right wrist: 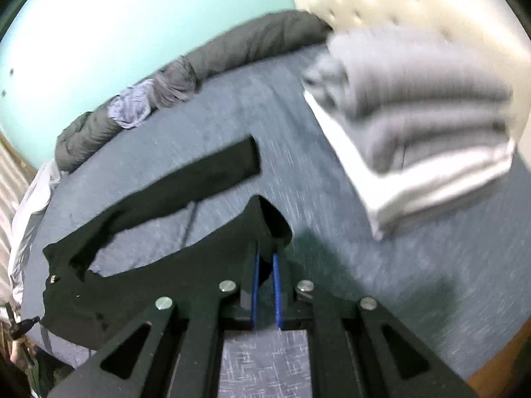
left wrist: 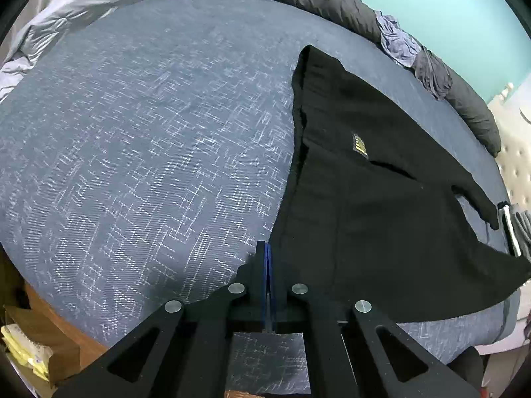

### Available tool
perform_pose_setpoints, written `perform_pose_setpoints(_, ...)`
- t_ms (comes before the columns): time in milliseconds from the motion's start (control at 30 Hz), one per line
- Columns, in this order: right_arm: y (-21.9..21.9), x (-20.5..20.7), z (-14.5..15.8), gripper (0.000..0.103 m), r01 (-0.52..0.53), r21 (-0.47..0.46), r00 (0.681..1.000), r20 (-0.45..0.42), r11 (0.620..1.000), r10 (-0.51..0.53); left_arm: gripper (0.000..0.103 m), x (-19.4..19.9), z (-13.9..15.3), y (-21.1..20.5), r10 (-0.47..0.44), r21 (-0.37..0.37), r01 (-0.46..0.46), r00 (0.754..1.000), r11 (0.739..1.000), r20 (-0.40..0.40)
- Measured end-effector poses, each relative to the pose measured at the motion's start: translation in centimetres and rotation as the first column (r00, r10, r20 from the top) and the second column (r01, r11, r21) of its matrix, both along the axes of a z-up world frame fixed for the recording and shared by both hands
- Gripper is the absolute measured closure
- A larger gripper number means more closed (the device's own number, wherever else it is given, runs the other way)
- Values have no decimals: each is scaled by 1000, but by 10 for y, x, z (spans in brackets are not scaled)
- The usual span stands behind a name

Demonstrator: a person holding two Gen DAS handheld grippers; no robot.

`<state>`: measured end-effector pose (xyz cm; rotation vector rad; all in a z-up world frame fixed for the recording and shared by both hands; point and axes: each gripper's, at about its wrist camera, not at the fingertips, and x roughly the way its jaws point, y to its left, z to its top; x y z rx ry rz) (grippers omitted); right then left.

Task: Fold clothes

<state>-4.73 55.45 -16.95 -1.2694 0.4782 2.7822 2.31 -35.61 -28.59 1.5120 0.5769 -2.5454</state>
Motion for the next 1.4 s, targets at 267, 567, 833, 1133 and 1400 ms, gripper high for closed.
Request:
perform_pose_setpoints(267, 10, 1, -36, 96, -4, 54, 971, 238, 999, -9, 103, 4, 8, -9, 14, 1, -14, 1000, 1000, -16)
perform_pose_setpoints(567, 16, -3, -55, 54, -8, 88, 978, 210, 996, -11, 103, -25, 15, -3, -20, -24, 19, 1000, 1000, -19)
perform_pose_setpoints(833, 14, -45, -93, 47, -17, 57, 960, 279, 998, 0, 65, -61, 13, 6, -45, -39, 44, 999, 998, -24)
perform_pose_setpoints(1133, 13, -58, -125, 69, -31, 10, 953, 301, 999, 26, 62, -97, -3, 0, -41, -44, 41, 999, 998, -1)
perform_pose_setpoints(1400, 14, -61, -113, 95, -29, 46, 970, 241, 999, 17, 62, -122, -11, 0, -54, -24, 54, 998, 998, -6)
